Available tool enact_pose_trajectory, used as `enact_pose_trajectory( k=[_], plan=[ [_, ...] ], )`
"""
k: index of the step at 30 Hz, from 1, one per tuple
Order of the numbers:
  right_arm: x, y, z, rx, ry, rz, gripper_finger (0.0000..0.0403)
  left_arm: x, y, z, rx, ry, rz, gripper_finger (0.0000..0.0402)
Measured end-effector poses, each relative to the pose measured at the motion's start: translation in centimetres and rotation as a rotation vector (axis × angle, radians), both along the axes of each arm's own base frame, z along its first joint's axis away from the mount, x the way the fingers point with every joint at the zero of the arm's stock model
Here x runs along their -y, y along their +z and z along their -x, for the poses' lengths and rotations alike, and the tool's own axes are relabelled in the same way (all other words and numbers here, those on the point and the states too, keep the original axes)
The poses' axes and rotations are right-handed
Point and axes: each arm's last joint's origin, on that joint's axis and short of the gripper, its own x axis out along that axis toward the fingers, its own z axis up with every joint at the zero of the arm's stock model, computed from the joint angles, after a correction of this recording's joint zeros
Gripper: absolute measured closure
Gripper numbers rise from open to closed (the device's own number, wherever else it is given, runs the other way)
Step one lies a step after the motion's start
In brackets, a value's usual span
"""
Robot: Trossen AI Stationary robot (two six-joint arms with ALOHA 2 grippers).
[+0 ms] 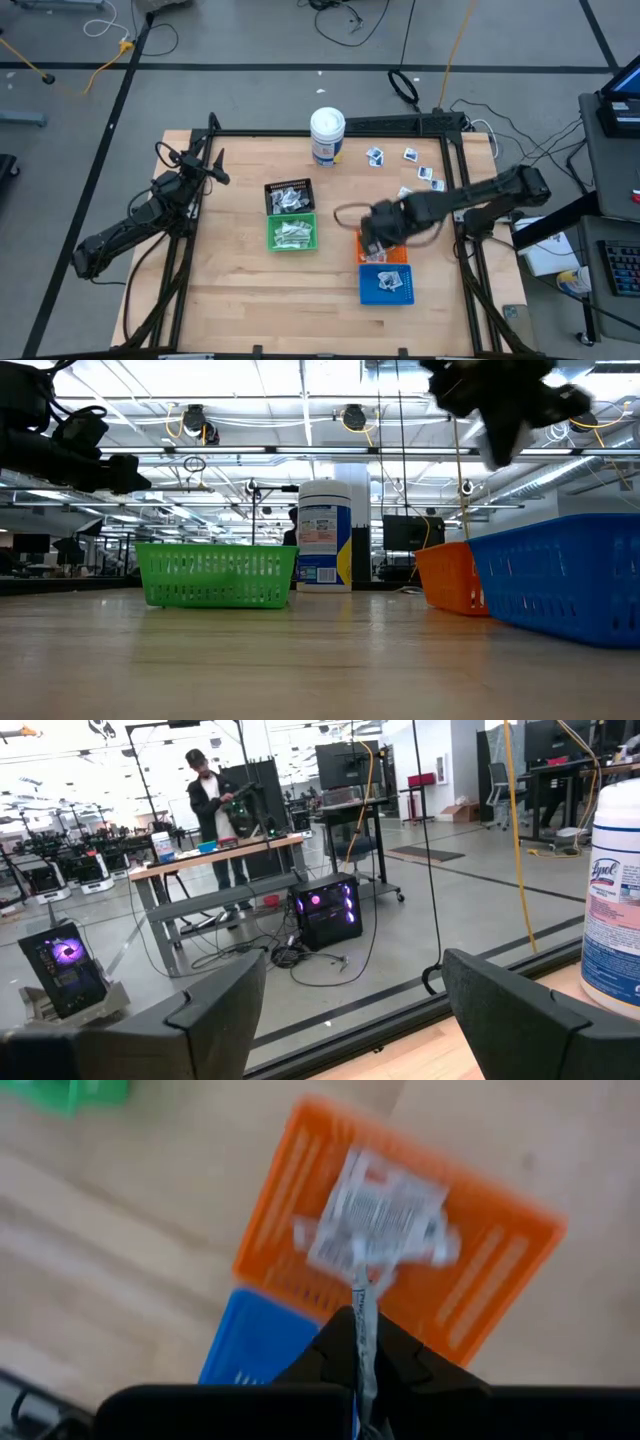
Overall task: Pick & Place First Aid Supplies
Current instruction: Put the blue pad into the blue bin
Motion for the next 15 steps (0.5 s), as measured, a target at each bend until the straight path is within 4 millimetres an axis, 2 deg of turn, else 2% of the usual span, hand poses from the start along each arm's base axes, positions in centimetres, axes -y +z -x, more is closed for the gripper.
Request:
enact_pose_trajectory(
  k=[5, 10, 15],
  plan=[
    [-4.0, 0.0, 1.1, -0.002, -0.021, -0.033, 0.0401, 0.0, 0.0, 0.0, 0.0, 0.0, 0.0, 0.0096],
    [-6.3, -0.1, 1.8, 0.013, -0.035, -0.057, 0.0402, 0.0, 0.0, 0.0, 0.0, 0.0, 0.0, 0.0096],
    [-7.9, -2.5, 1.5, 0.002, 0.008, -0.055, 0.0402, 0.0, 0.0, 0.0, 0.0, 0.0, 0.0, 0.0096]
  ],
)
